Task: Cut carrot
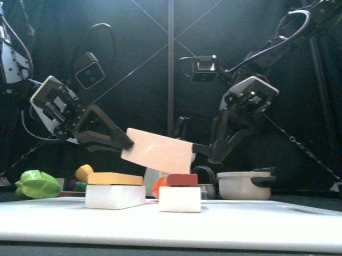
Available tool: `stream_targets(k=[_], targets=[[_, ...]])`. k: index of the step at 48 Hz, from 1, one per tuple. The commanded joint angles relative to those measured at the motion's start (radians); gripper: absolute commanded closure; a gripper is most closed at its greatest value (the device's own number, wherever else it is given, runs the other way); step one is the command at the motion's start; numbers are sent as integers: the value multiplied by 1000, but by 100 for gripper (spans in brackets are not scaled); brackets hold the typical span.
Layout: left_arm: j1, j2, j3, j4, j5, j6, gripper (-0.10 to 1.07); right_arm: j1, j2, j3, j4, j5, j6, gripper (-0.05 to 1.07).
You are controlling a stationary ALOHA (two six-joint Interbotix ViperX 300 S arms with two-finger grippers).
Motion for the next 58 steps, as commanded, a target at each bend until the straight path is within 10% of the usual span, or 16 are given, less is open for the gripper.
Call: stream_targets(k=[1, 58], targets=[[-34, -5, 3, -3, 3, -3, 49, -15, -14, -3, -3, 18, 11, 67], [-80, -5, -34, -187, 156, 6, 49, -9, 26, -12, 0, 20, 12, 67]])
